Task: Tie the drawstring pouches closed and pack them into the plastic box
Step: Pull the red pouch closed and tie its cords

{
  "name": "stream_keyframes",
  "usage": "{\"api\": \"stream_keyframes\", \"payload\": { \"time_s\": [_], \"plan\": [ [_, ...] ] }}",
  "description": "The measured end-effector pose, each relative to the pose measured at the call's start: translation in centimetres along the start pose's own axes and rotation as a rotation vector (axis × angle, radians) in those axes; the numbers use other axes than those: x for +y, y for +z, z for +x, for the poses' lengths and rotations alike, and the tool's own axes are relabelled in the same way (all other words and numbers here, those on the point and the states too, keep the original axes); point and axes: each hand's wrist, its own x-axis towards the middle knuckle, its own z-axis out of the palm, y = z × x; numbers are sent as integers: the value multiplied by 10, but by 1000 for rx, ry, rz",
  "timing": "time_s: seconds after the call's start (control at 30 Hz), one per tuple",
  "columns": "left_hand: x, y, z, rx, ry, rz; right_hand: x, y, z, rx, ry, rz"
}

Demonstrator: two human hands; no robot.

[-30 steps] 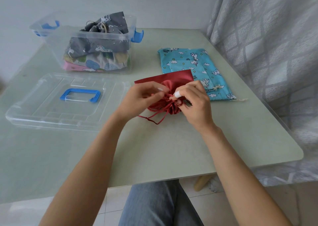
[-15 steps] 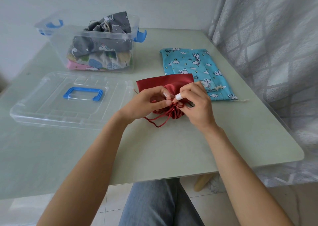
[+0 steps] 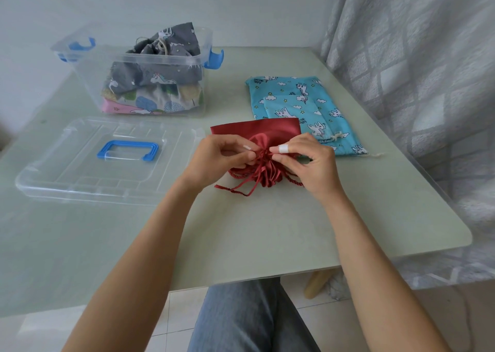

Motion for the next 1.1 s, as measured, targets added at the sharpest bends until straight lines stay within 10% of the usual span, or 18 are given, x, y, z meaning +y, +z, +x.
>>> {"api": "stream_keyframes", "payload": {
  "time_s": [0.23,0.6,1.1],
  "plan": [
    [-4,-16,-1,196,128,112,0,-8,0,112,169,78],
    [-7,-28,-14,297,416,935,-6,-17,-1,65,345,93],
    [-10,-21,-27,187,397,971,6,-36,-8,-175,348,-82]
  ]
}}
